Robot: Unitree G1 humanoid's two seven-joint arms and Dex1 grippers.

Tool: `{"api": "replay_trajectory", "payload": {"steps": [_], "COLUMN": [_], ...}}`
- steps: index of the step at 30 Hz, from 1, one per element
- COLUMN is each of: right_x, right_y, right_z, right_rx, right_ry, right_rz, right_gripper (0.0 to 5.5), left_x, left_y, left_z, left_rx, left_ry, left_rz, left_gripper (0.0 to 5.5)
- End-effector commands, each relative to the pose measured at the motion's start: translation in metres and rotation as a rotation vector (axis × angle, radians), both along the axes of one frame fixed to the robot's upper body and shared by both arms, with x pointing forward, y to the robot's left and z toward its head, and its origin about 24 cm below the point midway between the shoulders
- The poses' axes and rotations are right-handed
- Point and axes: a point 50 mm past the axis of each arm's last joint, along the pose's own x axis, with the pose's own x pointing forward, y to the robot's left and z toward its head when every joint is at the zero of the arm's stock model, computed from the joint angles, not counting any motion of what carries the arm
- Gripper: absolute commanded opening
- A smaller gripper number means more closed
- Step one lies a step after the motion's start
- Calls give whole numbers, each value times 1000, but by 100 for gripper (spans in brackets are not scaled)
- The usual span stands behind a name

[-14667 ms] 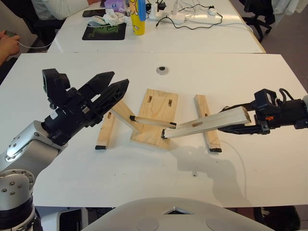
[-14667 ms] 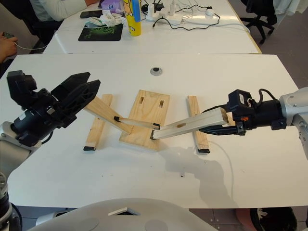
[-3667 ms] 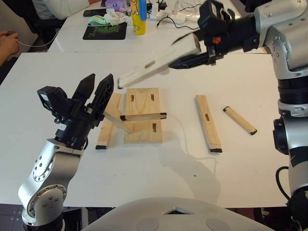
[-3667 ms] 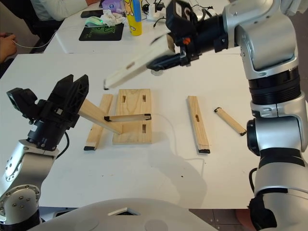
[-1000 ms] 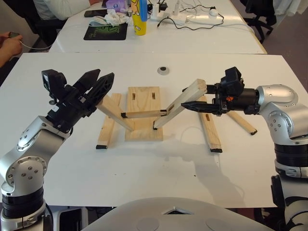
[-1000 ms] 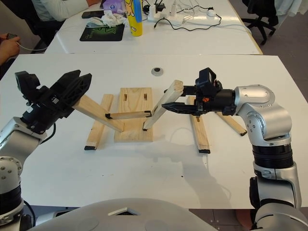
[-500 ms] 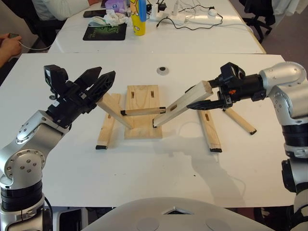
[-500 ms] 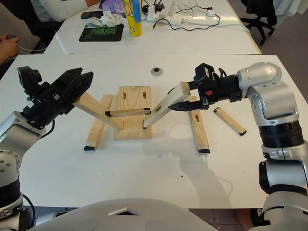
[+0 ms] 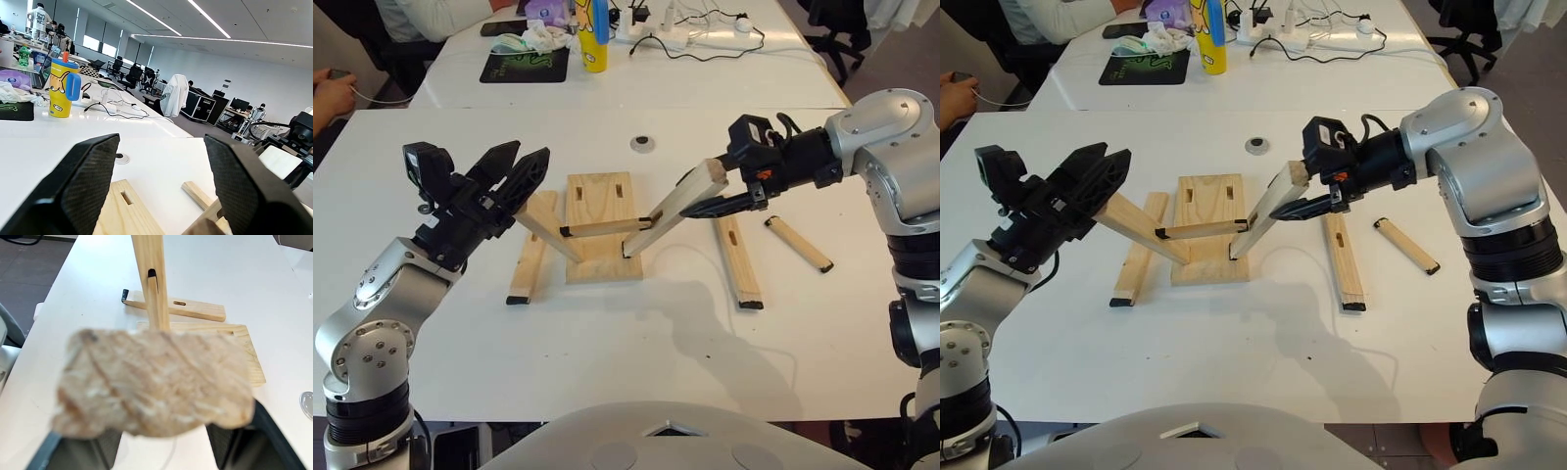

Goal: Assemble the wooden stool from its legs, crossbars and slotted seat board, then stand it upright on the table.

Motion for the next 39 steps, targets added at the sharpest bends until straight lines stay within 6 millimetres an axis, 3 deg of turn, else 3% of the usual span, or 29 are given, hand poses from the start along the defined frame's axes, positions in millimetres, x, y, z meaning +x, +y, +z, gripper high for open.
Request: {"api": "replay_trajectory", "payload": {"steps": [1,8,15,18,23,31,39], "right_x": [4,9,2,7,11,14,13], "right_y": [13,21,11,8,14,44,66], "right_z": [-7,-25,-43,-42,-39,-22,-21], "right_rx": [-48,-83,-157,-170,-164,-196,-249], "right_ry": [11,45,67,48,54,52,55], "right_rz": [-3,15,63,59,67,182,261], "right_gripper": [205,205,205,205,205,205,205], "left_x": [-2,-4,-8,-10,-10,-10,-11], "left_y": [0,-2,4,8,4,3,-1], "left_z": [-15,-18,-32,-42,-42,-40,-39], "left_rx": [27,14,-12,-7,-5,-8,-18], "left_ry": [84,82,124,153,142,125,105], "left_rz": [22,39,90,113,109,120,136], "left_gripper": [318,318,318,318,318,318,318]}}
